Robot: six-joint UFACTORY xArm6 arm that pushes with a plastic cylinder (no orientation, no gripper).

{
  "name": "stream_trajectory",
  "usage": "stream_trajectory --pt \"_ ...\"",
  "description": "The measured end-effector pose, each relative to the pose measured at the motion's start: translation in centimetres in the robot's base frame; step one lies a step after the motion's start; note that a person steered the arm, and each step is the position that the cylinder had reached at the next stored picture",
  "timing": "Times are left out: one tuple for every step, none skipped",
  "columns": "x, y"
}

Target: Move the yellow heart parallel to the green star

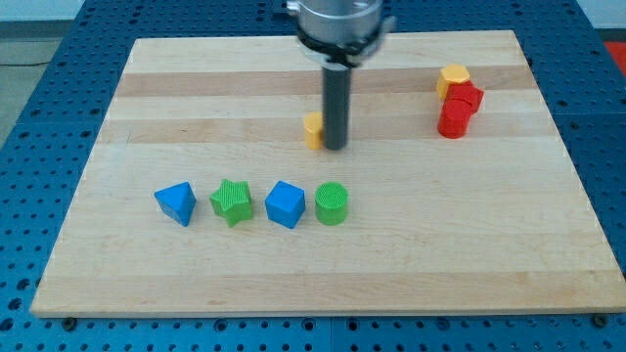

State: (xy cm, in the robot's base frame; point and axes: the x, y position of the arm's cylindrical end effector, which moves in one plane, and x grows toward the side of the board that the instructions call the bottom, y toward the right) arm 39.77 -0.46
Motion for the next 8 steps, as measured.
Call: stream_trajectory --pt "-1.2 -1.3" --pt "-1.7 -0.2" --pt "-2.3 -1.0" --pt "-2.3 -3.4" --pt "-2.3 -6.3" --pt "-2.7 -8.0" --pt "-2.2 -7.1" --pt "1.1 -1.8"
